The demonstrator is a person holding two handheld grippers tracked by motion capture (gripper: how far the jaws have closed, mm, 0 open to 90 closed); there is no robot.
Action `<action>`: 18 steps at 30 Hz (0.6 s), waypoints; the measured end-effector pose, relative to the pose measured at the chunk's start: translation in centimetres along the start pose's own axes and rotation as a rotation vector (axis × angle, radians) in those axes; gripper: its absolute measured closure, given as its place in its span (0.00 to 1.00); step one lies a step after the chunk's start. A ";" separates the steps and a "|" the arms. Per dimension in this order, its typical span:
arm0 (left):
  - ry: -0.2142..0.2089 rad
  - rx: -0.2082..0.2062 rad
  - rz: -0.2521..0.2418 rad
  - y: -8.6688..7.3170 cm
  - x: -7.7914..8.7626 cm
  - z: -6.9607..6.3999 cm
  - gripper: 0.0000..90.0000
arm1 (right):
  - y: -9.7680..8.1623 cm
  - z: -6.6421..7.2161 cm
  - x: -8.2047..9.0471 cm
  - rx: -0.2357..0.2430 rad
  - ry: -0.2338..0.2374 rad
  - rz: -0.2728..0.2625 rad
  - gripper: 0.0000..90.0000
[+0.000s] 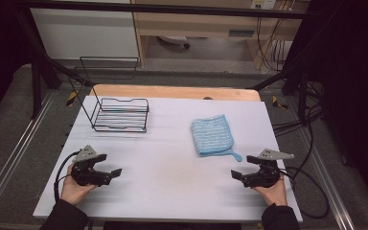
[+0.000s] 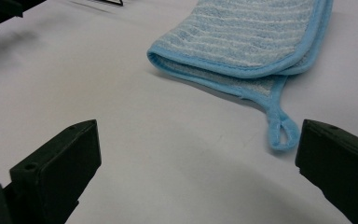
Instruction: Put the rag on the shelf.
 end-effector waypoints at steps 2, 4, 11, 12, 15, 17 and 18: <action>-0.001 0.001 0.001 0.0 0.0 0.0 0.11 | 0.0 0.0 0.0 0.003 -0.002 -0.004 0.01; -0.001 0.006 -0.004 0.0 0.0 0.0 0.11 | 0.0 0.0 0.0 0.001 -0.005 -0.003 0.01; 0.006 0.006 -0.007 -0.1 0.1 0.2 0.11 | 0.0 0.2 -0.4 0.005 -0.012 0.019 0.01; 0.006 0.010 -0.008 -0.1 0.1 0.2 0.11 | 0.0 0.4 -0.5 0.004 -0.012 0.021 0.01; 0.009 0.011 -0.005 -0.1 0.0 0.3 0.11 | 0.0 0.6 -0.7 0.006 -0.014 0.026 0.01; 0.009 0.009 -0.004 -0.2 0.0 0.2 0.11 | 0.1 0.6 -0.9 0.004 -0.013 0.027 0.01; 0.009 0.010 -0.005 -0.2 0.0 0.2 0.11 | 0.1 0.7 -1.0 0.007 -0.013 0.032 0.01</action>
Point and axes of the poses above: each handheld gripper's, and its own axes: x roughly backward along the jaws, y roughly out of its top, z roughly to its left, the point moved 6 cm from there along -x, roughly forward along the jaws, and after that the axes turned 1 degree about y, right-handed, at the moved point
